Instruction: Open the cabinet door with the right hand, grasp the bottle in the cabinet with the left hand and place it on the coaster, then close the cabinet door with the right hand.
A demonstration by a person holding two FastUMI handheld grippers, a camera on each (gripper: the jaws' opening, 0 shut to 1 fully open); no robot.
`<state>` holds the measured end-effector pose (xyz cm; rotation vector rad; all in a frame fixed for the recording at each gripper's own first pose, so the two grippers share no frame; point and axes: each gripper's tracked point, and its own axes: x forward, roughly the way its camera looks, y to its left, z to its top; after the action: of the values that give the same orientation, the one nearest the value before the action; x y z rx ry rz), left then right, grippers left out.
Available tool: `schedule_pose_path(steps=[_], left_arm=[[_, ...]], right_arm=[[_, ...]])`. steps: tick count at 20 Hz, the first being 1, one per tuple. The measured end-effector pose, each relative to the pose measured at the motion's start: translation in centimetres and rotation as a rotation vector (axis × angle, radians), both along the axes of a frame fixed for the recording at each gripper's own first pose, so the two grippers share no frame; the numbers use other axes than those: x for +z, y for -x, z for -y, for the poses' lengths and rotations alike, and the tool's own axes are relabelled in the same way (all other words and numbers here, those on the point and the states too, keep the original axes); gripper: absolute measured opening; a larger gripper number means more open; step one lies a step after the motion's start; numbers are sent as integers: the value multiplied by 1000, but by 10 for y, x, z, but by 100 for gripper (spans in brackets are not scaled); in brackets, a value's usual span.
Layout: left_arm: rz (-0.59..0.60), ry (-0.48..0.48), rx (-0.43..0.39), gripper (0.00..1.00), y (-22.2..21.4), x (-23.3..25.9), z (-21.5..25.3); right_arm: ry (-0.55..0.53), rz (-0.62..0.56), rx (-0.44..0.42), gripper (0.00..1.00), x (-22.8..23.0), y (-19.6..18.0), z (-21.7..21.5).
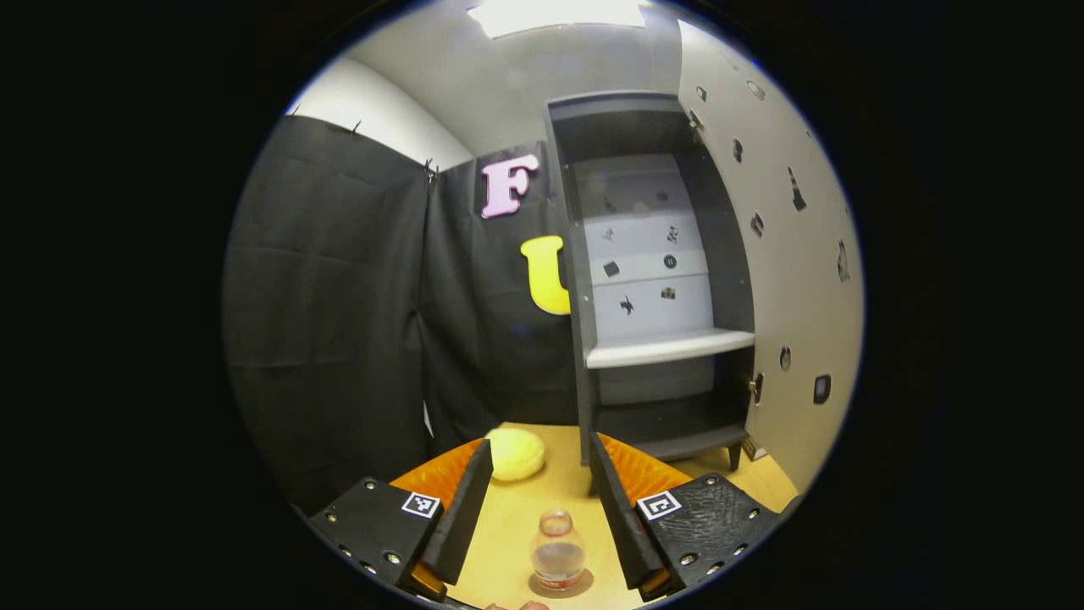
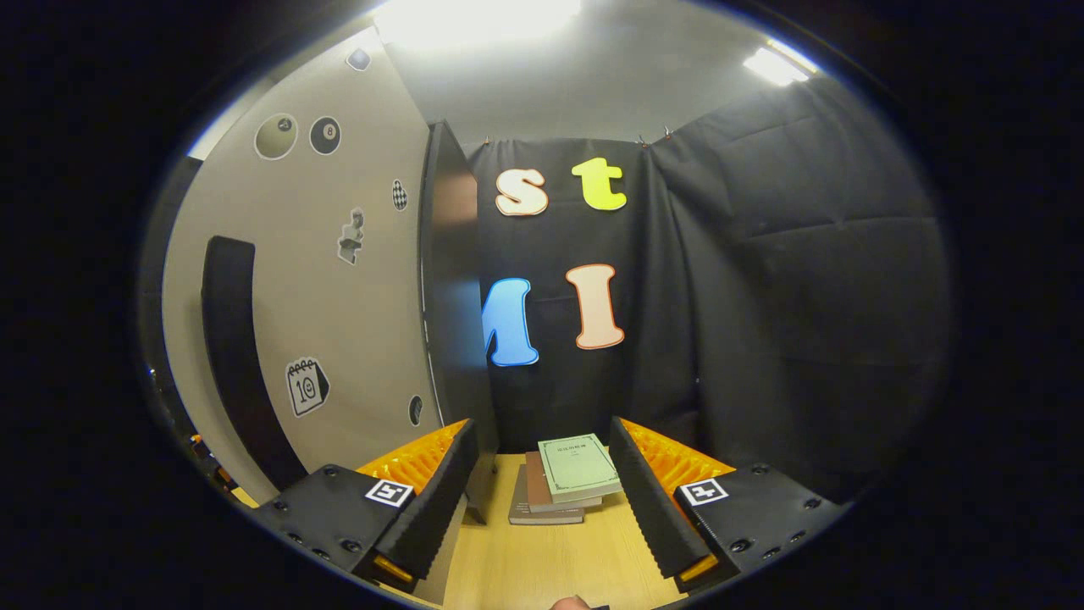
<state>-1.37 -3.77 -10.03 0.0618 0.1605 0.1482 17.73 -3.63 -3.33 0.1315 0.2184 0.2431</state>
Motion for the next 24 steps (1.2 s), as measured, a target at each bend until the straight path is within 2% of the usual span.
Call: schedule_pose_path(steps=[1, 5, 6, 7, 9, 14, 21, 23, 24], left_arm=[[9, -1, -3, 66, -3, 9, 0], [47, 31, -9, 64, -11, 36, -9], [54, 37, -17, 66, -14, 40, -11], [57, 39, -24, 66, -16, 44, -15], [71, 34, -31, 66, -20, 50, -28], [69, 55, -51, 64, -32, 40, -64], [47, 63, -40, 66, -34, 28, -115], [47, 70, -42, 64, -34, 26, -125], [45, 74, -44, 66, -35, 26, -128]], right_arm=[[1, 5, 10, 98, 4, 0, -5], [25, 19, 68, 98, 15, 6, -32], [22, 12, 84, 98, 16, 11, -41], [45, 15, 58, 98, 19, 12, -37], [81, 27, 28, 89, 24, 12, -38], [78, 10, -6, 87, 26, 23, -62], [79, 2, 28, 87, 30, 36, -116], [78, 4, 38, 87, 32, 38, -129], [75, 5, 44, 87, 33, 39, -136]])
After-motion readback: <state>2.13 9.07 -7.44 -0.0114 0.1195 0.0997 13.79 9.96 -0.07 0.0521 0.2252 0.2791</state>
